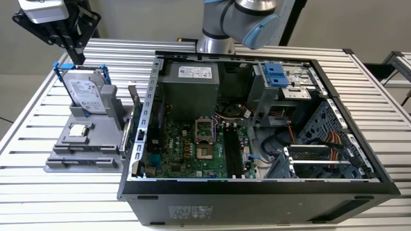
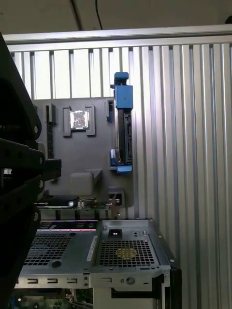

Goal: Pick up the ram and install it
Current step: 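Reach for the ram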

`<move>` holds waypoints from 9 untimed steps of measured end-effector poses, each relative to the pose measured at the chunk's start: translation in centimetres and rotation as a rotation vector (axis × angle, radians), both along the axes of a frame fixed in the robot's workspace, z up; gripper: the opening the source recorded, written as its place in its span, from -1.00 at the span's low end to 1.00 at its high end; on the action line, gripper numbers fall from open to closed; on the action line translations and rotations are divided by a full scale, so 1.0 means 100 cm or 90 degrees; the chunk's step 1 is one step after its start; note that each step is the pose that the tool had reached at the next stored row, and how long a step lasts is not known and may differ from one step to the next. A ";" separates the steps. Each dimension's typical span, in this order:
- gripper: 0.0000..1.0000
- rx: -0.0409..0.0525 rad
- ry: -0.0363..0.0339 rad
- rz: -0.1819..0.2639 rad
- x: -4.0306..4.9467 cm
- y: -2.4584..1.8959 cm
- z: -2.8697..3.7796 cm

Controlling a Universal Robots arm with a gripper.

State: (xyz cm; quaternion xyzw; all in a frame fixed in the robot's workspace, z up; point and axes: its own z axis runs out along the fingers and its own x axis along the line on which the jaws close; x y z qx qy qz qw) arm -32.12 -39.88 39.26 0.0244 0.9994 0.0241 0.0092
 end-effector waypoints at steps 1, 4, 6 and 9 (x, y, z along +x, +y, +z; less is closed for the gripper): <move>-1.00 0.0000 0.0000 0.001 -0.0009 0.0000 0.0000; -1.00 0.0000 0.0000 0.005 -0.0031 0.0000 0.0000; -1.00 0.0000 0.0000 0.006 -0.0036 0.0000 0.0000; -1.00 0.0000 0.0000 0.007 -0.0043 0.0000 0.0000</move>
